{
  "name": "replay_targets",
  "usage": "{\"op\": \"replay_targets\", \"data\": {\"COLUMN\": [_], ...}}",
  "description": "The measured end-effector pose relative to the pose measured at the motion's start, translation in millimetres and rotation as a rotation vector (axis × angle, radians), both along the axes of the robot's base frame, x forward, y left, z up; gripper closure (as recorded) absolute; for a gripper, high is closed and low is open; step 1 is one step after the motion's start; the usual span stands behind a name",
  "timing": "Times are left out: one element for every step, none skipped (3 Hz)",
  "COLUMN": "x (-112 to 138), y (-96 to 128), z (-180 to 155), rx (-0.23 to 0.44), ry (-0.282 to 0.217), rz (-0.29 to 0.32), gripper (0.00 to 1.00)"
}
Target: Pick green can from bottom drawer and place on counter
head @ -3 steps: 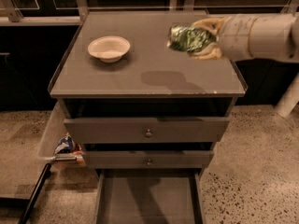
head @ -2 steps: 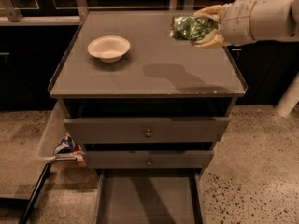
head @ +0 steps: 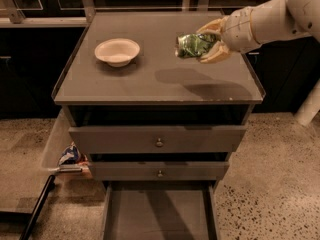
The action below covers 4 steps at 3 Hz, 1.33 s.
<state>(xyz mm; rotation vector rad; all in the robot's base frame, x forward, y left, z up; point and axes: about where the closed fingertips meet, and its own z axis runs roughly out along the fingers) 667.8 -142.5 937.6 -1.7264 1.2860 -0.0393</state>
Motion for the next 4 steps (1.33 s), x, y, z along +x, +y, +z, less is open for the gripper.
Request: {"op": "replay_targets", "data": {"x": [-5.0, -3.3, 7.0, 21.7], "y": [12.5, 18.5, 21.4, 19.5], "z": [-33.0, -55.2, -62.6, -67.3], "rx": [-0.023, -0.024, -0.015, 0.014], "ry": [0.094, 0.156, 0.174, 0.18], "rz": [0.046, 0.065, 0.064, 0.033], "gripper": [1.0, 1.0, 1.0, 1.0]}}
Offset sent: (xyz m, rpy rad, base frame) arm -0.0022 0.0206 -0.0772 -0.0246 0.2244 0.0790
